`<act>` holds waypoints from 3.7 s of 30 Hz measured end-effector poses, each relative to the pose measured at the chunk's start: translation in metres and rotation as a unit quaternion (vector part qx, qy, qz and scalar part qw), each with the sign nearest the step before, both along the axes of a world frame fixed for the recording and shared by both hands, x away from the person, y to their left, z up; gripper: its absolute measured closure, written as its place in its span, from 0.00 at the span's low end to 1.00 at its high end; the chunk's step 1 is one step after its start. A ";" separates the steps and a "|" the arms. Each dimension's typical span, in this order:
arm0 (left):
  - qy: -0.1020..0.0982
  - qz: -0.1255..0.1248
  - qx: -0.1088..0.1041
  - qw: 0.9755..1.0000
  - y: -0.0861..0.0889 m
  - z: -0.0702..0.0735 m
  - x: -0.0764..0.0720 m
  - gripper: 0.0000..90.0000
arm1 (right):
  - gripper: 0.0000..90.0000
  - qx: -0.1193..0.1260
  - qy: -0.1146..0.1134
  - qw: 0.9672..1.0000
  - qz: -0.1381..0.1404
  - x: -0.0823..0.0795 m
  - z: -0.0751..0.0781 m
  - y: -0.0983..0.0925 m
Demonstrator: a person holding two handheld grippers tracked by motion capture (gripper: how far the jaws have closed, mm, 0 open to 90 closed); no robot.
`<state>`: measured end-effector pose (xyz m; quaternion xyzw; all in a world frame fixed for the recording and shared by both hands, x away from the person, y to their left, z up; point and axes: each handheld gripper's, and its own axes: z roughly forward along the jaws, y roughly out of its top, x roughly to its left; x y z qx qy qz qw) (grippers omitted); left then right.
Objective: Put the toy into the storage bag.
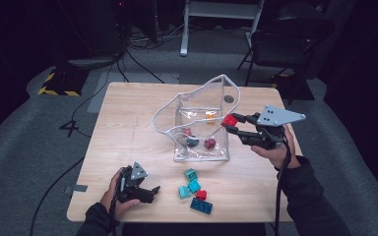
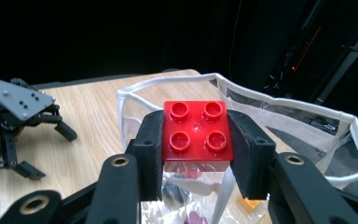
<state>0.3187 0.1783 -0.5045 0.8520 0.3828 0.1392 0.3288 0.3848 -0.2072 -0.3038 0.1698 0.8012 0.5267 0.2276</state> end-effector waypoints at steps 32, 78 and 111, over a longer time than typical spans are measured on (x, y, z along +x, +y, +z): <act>0.001 0.000 0.000 1.000 0.000 0.000 0.000 0.07 | 0.66 0.004 0.011 0.997 -0.081 0.063 0.010 0.032; 0.001 0.000 0.000 1.000 0.000 0.000 0.000 0.07 | 0.50 -0.015 0.058 0.991 -0.122 0.106 -0.005 0.045; 0.000 0.000 0.000 1.000 0.000 0.000 0.000 0.07 | 0.42 -0.028 0.024 0.999 -0.003 -0.007 -0.041 0.011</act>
